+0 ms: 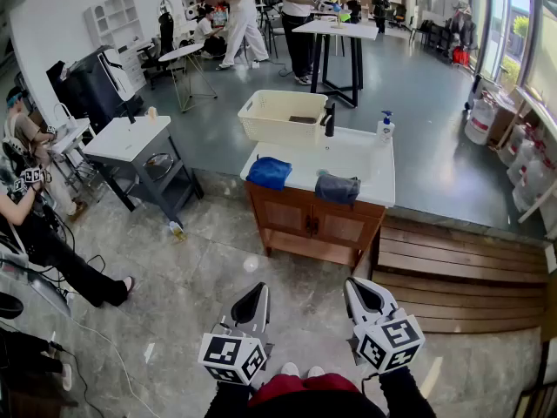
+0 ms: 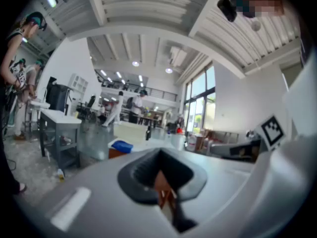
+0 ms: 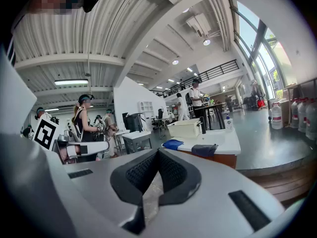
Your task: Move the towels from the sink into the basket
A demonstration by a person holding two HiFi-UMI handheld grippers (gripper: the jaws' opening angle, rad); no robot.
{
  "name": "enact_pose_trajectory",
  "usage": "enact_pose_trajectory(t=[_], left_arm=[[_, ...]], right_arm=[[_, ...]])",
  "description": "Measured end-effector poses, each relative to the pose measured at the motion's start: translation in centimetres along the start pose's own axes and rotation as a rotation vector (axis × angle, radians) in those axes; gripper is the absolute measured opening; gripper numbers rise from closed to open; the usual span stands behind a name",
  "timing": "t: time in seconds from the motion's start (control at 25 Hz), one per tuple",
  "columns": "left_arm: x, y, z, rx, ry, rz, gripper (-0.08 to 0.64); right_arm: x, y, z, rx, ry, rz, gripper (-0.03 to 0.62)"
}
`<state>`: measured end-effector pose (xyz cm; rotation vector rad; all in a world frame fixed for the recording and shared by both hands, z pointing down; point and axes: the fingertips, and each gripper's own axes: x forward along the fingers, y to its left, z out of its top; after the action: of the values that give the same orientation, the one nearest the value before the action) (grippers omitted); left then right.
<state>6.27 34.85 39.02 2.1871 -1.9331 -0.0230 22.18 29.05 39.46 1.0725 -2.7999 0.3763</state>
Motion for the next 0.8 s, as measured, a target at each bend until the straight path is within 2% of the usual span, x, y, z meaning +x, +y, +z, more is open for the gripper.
enact_pose_trajectory(t=[0.52, 0.8], left_arm=[[0.6, 0.1, 0.1, 0.014, 0.015, -0.027, 0.000], [1.1, 1.8, -0.1, 0.015, 0.020, -0.044, 0.000]], right_arm=[[0.2, -0.4, 0.0, 0.031, -0.009, -0.027, 0.008], [1.5, 0.1, -0.2, 0.040, -0.010, -0.043, 0.008]])
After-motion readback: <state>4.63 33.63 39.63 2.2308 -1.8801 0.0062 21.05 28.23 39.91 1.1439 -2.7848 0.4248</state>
